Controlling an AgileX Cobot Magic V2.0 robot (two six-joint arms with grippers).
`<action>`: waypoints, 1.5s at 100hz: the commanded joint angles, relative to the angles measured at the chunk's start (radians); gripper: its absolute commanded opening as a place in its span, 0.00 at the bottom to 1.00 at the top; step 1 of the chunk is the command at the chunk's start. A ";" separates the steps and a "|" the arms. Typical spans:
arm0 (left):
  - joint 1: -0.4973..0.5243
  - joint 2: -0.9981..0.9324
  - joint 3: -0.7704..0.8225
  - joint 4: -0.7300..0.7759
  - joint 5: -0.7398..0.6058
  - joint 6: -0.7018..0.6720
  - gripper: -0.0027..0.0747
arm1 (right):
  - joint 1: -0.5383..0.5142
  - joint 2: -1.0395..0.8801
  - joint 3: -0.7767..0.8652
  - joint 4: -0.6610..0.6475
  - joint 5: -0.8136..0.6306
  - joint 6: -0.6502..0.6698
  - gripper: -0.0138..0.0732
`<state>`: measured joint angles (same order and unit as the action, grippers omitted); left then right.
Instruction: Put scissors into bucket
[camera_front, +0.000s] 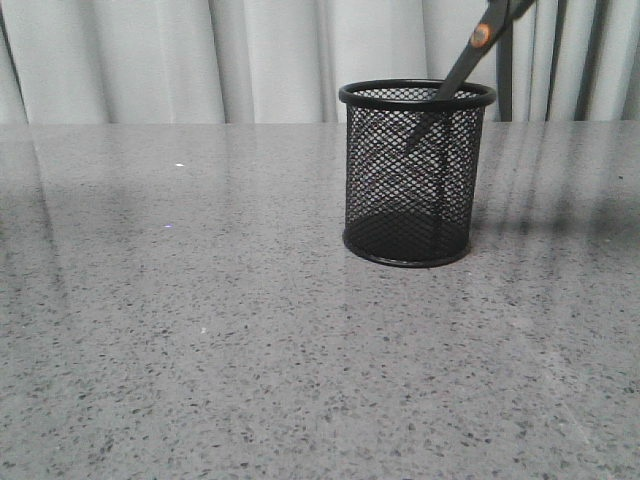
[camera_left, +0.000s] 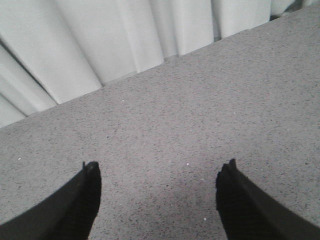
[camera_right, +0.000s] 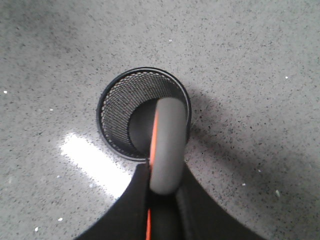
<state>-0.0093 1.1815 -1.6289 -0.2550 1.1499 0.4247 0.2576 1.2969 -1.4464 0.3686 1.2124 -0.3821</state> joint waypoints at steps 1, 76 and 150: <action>0.001 -0.019 -0.032 -0.032 -0.056 -0.011 0.63 | 0.012 0.006 -0.039 0.001 -0.064 0.006 0.11; 0.001 -0.019 -0.032 -0.032 -0.060 -0.007 0.63 | 0.035 0.076 -0.057 0.032 -0.076 -0.021 0.41; 0.001 -0.023 -0.025 0.027 -0.072 0.021 0.04 | -0.086 -0.175 -0.117 -0.016 -0.267 0.031 0.24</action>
<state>-0.0093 1.1815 -1.6289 -0.2143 1.1680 0.4282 0.1793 1.1914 -1.5653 0.3217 1.0667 -0.3617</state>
